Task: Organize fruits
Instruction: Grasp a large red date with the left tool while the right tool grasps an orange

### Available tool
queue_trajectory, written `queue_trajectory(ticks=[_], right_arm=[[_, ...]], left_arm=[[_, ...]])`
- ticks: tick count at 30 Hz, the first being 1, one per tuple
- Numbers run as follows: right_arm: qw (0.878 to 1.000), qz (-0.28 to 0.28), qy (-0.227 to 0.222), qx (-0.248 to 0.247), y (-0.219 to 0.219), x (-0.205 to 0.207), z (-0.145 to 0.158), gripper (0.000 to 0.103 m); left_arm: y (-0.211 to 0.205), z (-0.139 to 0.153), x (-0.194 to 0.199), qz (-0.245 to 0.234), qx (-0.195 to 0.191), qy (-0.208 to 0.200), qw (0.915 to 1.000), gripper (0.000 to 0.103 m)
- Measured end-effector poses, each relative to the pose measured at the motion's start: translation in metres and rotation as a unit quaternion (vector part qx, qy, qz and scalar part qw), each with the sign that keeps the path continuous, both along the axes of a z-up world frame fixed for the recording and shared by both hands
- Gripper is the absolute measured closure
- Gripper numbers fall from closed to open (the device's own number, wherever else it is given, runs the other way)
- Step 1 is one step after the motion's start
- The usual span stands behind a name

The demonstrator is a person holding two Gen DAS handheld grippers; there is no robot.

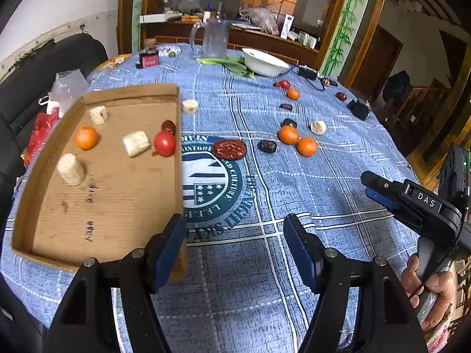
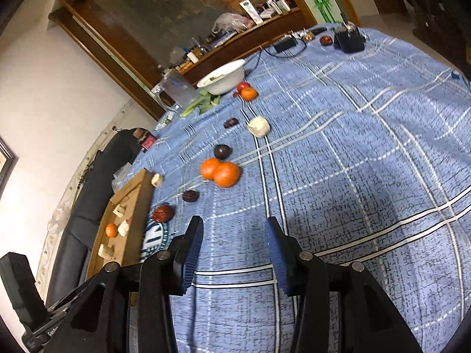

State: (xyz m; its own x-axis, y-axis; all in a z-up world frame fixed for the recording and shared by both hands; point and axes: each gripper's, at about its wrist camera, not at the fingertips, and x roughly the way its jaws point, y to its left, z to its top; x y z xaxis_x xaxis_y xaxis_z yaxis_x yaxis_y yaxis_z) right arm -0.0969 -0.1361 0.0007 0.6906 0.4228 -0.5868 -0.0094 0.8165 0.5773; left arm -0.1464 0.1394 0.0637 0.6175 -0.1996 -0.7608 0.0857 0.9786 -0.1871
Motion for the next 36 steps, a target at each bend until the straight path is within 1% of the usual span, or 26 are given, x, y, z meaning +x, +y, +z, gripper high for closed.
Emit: queue_trajectory(ticks=[3, 7, 9, 11, 13, 16, 19, 23, 31, 32, 34, 35, 36], right_arm=[[1.000, 0.004, 0.008, 0.002, 0.000, 0.007, -0.006, 0.056], [1.000, 0.020, 0.017, -0.004, 0.007, 0.021, -0.007, 0.056], [0.999, 0.039, 0.020, -0.024, 0.014, 0.033, -0.004, 0.056], [0.996, 0.056, 0.019, -0.062, 0.024, 0.046, 0.002, 0.056], [0.992, 0.071, 0.014, -0.103, 0.034, 0.059, 0.007, 0.056], [0.987, 0.084, 0.013, -0.138, 0.043, 0.075, 0.009, 0.056], [0.984, 0.093, 0.014, -0.153, 0.048, 0.087, 0.007, 0.056], [0.979, 0.105, 0.017, -0.174, 0.058, 0.101, 0.003, 0.056], [0.974, 0.113, 0.030, -0.196, 0.070, 0.123, -0.009, 0.056], [0.973, 0.114, 0.031, -0.199, 0.072, 0.125, -0.011, 0.056], [0.972, 0.114, 0.032, -0.204, 0.076, 0.128, -0.014, 0.056], [0.971, 0.112, 0.029, -0.208, 0.078, 0.128, -0.013, 0.057], [0.970, 0.112, 0.028, -0.212, 0.079, 0.128, -0.014, 0.060]], left_arm=[[-0.005, -0.002, 0.010, -0.008, 0.009, 0.002, 0.9999, 0.035], [-0.016, 0.004, 0.030, -0.022, 0.029, -0.013, 0.9993, 0.035], [-0.019, 0.007, 0.043, -0.022, 0.035, -0.016, 0.9990, 0.035], [-0.025, 0.004, 0.060, -0.023, 0.054, -0.018, 0.9981, 0.035], [-0.029, -0.001, 0.074, -0.025, 0.067, -0.009, 0.9974, 0.035], [-0.034, -0.011, 0.096, -0.029, 0.075, 0.018, 0.9966, 0.035], [-0.039, -0.018, 0.114, -0.030, 0.087, 0.034, 0.9952, 0.035], [-0.042, -0.025, 0.133, -0.029, 0.106, 0.043, 0.9930, 0.035], [-0.040, -0.051, 0.150, -0.034, 0.107, 0.090, 0.9896, 0.035], [-0.041, -0.051, 0.150, -0.036, 0.110, 0.089, 0.9893, 0.035], [-0.043, -0.051, 0.149, -0.040, 0.111, 0.087, 0.9892, 0.041], [-0.044, -0.050, 0.148, -0.044, 0.110, 0.083, 0.9895, 0.053], [-0.045, -0.049, 0.147, -0.044, 0.111, 0.080, 0.9897, 0.059]])
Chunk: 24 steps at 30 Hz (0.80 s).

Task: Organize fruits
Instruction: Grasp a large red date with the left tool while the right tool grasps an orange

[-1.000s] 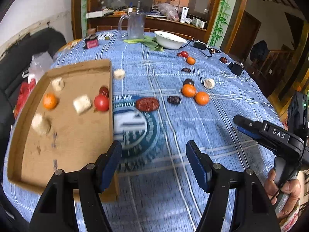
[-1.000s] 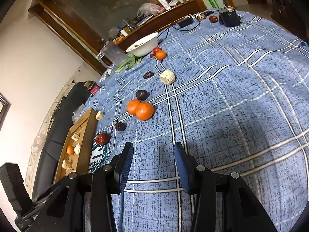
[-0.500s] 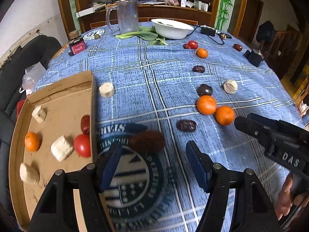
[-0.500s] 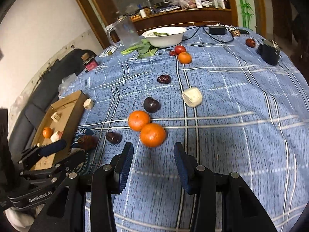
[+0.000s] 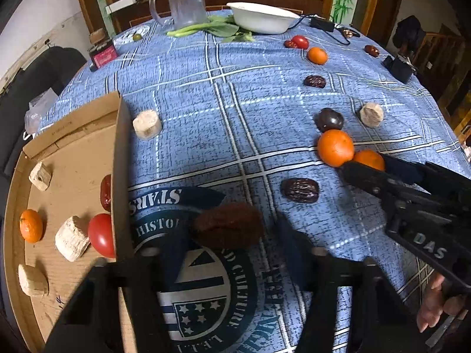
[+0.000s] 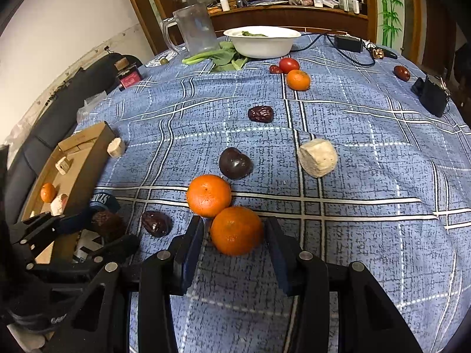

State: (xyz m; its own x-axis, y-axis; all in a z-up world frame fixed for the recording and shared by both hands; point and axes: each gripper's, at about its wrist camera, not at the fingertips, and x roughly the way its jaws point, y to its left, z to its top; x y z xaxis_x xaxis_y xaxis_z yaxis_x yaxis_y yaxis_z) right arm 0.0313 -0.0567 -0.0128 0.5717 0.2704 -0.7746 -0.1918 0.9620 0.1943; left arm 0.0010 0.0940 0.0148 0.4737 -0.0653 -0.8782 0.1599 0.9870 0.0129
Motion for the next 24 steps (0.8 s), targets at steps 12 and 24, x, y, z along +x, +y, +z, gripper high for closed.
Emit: queue_trajectory(ticks=[12, 24], right_arm=[[1.000, -0.007, -0.005, 0.028, -0.010, -0.014, 0.006, 0.068], [0.998, 0.008, -0.053, 0.031, 0.003, -0.057, 0.055, 0.067]], left_arm=[[0.004, 0.021, -0.025, 0.000, -0.029, -0.034, 0.9990, 0.059], [0.042, 0.070, -0.081, 0.014, -0.101, -0.083, 0.9913, 0.059]])
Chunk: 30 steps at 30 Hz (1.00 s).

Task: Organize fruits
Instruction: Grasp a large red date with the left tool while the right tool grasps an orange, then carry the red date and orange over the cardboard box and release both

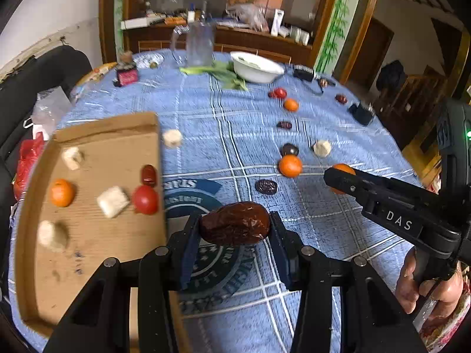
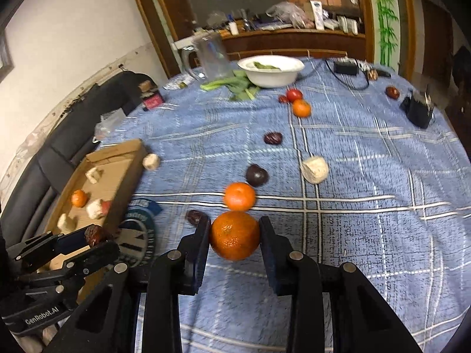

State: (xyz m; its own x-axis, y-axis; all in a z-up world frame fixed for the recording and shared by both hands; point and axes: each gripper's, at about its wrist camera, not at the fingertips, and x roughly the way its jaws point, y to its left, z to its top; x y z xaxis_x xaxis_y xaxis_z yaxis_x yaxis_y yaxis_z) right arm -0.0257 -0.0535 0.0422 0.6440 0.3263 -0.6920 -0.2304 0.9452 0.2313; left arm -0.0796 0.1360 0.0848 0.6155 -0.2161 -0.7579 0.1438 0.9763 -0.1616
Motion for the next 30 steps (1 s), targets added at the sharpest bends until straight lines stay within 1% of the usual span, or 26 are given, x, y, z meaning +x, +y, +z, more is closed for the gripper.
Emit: queue_trajectory(ticks=[3, 6, 8, 12, 15, 18, 22, 25, 30], right_arm=[[1.000, 0.009, -0.015, -0.003, 0.012, -0.013, 0.017, 0.067], [0.999, 0.024, -0.028, -0.001, 0.028, -0.027, 0.034, 0.067], [0.999, 0.034, -0.035, -0.001, 0.039, -0.035, 0.042, 0.067], [0.997, 0.067, -0.046, -0.002, 0.072, -0.052, 0.057, 0.067], [0.995, 0.092, -0.044, -0.002, 0.096, -0.055, 0.060, 0.067], [0.992, 0.122, -0.028, -0.006, 0.131, -0.050, 0.052, 0.067], [0.988, 0.151, -0.009, -0.027, 0.175, -0.041, 0.029, 0.067], [0.985, 0.166, 0.010, -0.043, 0.202, -0.033, 0.008, 0.067], [0.981, 0.179, 0.028, -0.065, 0.227, -0.018, -0.019, 0.067]], left_arm=[[0.018, 0.016, -0.016, 0.013, -0.009, -0.020, 0.9997, 0.059], [0.042, 0.029, -0.034, 0.033, -0.011, -0.041, 0.9986, 0.059], [0.058, 0.033, -0.042, 0.048, -0.011, -0.047, 0.9977, 0.059], [0.102, 0.033, -0.054, 0.087, -0.013, -0.049, 0.9949, 0.059], [0.136, 0.027, -0.057, 0.117, -0.011, -0.042, 0.9921, 0.058], [0.162, 0.014, -0.054, 0.142, -0.011, -0.028, 0.9895, 0.058], [0.185, -0.010, -0.041, 0.160, -0.008, 0.000, 0.9871, 0.058], [0.193, -0.025, -0.036, 0.165, -0.006, 0.018, 0.9861, 0.058], [0.198, -0.042, -0.024, 0.174, 0.006, 0.036, 0.9841, 0.058]])
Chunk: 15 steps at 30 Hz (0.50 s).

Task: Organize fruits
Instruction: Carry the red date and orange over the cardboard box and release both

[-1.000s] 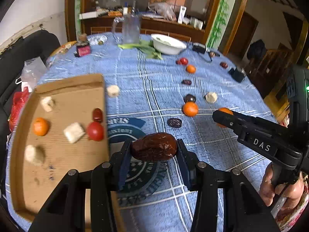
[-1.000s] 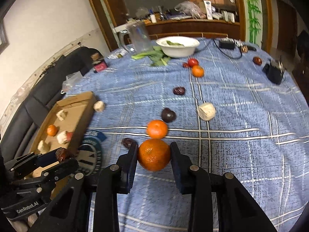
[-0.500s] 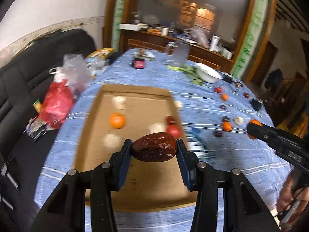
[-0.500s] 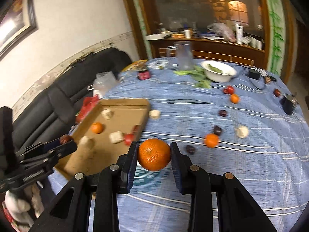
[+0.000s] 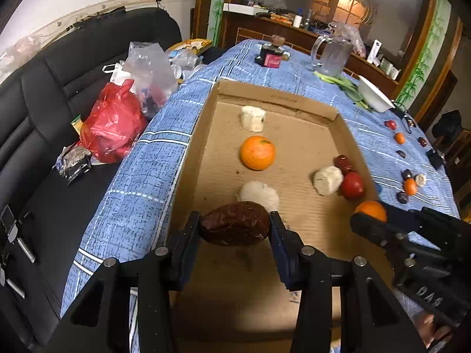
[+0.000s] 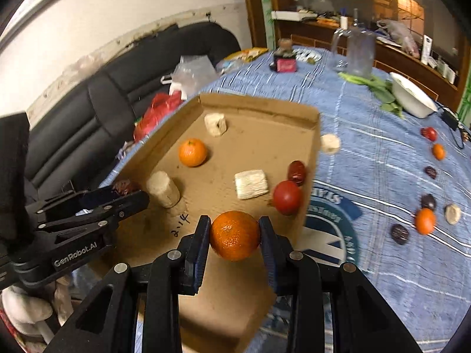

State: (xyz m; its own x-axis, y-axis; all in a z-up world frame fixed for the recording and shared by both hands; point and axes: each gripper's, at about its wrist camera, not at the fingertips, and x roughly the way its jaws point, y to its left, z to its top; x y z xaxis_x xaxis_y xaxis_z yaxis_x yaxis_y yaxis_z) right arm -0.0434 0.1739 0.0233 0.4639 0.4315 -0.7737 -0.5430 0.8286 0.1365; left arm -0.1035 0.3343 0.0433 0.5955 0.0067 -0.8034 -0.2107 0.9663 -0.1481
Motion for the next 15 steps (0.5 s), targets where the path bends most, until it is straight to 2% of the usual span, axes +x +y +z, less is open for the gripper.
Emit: queue_trajectory(ticks=[6, 15], right_arm=[[1.000, -0.002, 0.017, -0.011, 0.013, 0.013, -0.022, 0.067], [1.000, 0.003, -0.004, -0.029, 0.025, 0.010, -0.025, 0.066]], left_arm=[[0.000, 0.000, 0.007, 0.002, 0.008, -0.005, 1.0000, 0.058], [0.000, -0.001, 0.010, 0.008, 0.006, -0.001, 0.9999, 0.058]])
